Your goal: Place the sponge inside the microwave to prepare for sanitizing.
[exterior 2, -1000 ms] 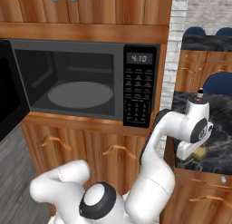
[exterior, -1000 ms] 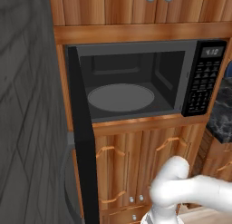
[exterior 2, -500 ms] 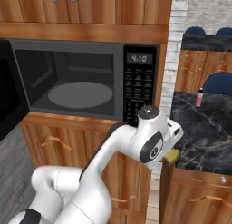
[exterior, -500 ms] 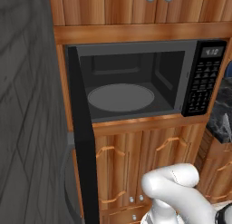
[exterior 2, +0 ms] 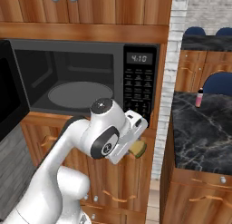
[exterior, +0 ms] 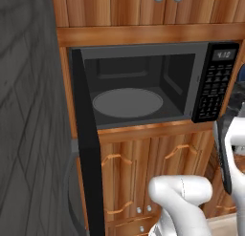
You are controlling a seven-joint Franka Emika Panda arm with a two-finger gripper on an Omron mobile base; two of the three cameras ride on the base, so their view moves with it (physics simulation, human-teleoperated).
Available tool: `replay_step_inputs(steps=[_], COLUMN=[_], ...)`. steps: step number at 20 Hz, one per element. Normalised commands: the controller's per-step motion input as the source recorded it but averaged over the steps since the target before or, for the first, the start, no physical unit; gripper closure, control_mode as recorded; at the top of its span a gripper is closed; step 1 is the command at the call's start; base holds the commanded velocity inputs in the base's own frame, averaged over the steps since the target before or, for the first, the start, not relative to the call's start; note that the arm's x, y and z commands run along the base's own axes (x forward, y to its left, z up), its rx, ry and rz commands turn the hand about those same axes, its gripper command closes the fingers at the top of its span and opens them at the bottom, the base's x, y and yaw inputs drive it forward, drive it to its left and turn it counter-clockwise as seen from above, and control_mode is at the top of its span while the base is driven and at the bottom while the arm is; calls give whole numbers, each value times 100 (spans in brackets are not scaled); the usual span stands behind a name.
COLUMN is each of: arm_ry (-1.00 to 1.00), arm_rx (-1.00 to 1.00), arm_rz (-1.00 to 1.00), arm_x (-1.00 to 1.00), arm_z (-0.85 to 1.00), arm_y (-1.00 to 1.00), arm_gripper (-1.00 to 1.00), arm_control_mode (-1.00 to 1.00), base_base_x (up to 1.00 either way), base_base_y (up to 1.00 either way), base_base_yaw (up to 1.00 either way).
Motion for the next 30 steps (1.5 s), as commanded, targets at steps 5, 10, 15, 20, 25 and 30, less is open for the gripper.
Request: replay_step_inputs(steps=[5, 10, 15, 20, 25, 30], arm_ry=[-5, -8, -9, -11, -18, -24], arm_rx=[8, 5, 13, 5, 1, 2], arm_rz=[23, 27, 8, 10, 4, -5], arm_x=[-2, 0, 4, 1, 0, 1], arm_z=[0, 11, 19, 9, 17, 12], arm_y=[98, 88, 49, 62, 70, 58], arm_gripper=[100, 100, 100, 100, 100, 100], arm_control_mode=[-100, -100, -100, -100, -100, -100], base_base_x=[0, 0, 0, 0, 0, 0], base_base_y=[0, 0, 0, 0, 0, 0], base_base_yaw=[0, 0, 0, 0, 0, 0])
